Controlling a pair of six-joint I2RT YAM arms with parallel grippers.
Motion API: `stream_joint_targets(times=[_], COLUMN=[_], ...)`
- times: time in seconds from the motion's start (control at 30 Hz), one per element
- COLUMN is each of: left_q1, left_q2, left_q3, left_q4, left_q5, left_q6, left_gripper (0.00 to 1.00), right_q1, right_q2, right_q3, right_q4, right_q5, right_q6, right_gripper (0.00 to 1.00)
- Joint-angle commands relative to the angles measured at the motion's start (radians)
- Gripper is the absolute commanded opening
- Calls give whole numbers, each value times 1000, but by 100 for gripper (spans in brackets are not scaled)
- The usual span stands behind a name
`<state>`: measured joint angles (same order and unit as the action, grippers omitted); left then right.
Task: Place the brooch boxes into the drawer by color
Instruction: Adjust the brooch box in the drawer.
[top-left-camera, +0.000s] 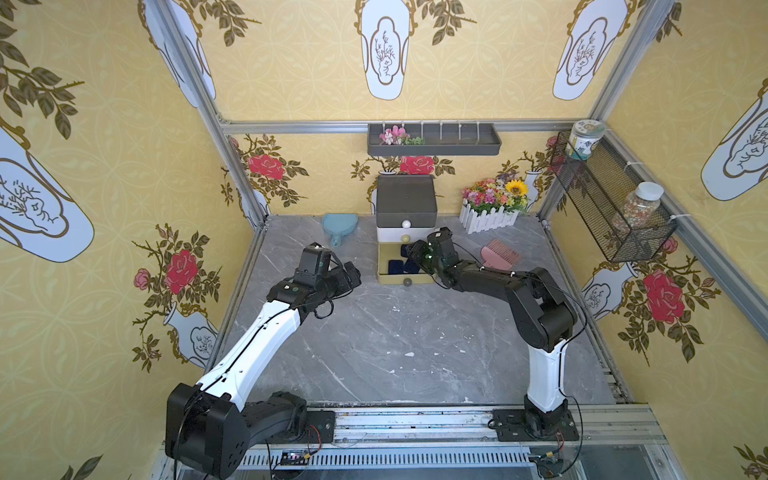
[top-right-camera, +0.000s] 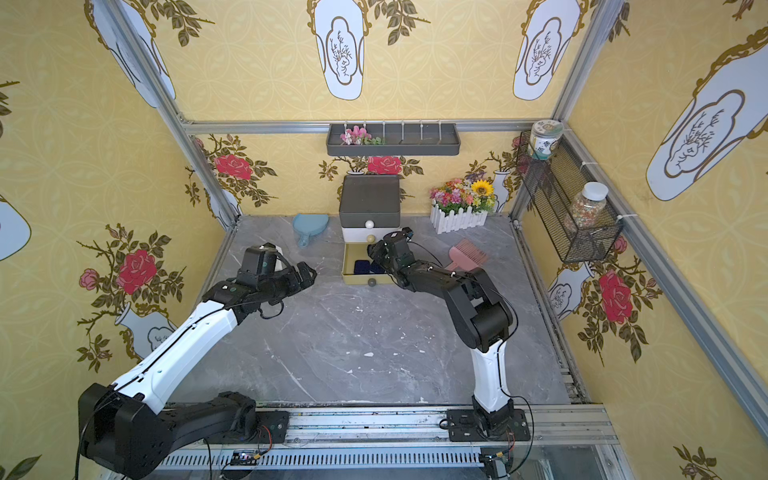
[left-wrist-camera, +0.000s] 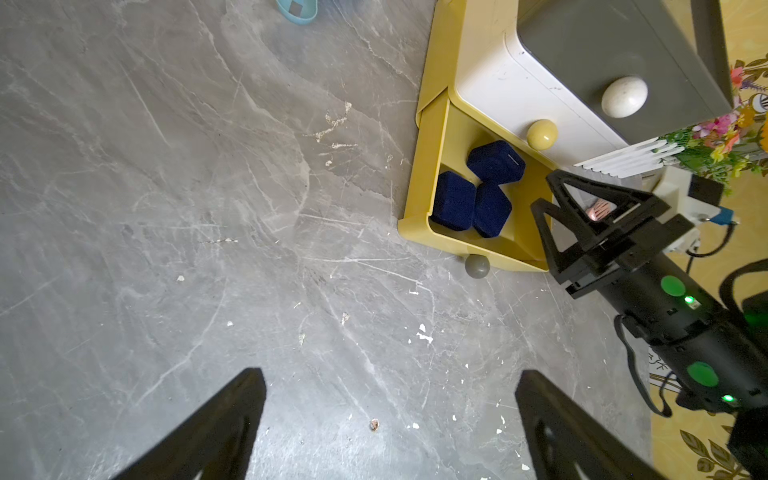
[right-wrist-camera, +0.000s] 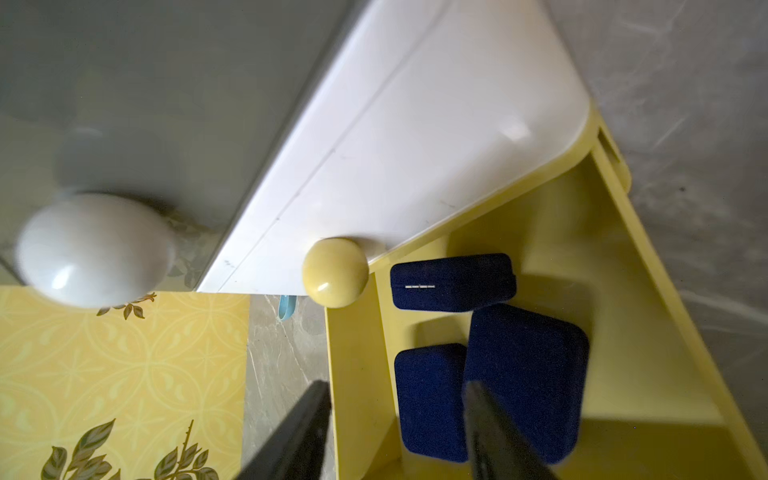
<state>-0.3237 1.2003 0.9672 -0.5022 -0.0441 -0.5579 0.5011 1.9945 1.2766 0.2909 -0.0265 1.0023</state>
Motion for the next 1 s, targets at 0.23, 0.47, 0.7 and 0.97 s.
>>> stream_joint_targets(times=[0.23,0.47,0.7,0.97], left_q1=[0,1,1,2], left_q2=[-5,-1,22,43], left_q3=[-4,-4,-5,-7], left_q4=[5,4,13,19], left_q5=[22,13,19,18], left_q6=[0,4,7,12], left_gripper=[100,100,100,100], right_q1=[-19,-23,-33,-37], right_q2=[77,126,164,181], right_q3=[102,174,200,178], right_q4=[-35,-25,-36,-16], right_q5=[10,13,0,15], right_q6=[-160,-218,-224,-237], right_gripper=[0,0,0,0])
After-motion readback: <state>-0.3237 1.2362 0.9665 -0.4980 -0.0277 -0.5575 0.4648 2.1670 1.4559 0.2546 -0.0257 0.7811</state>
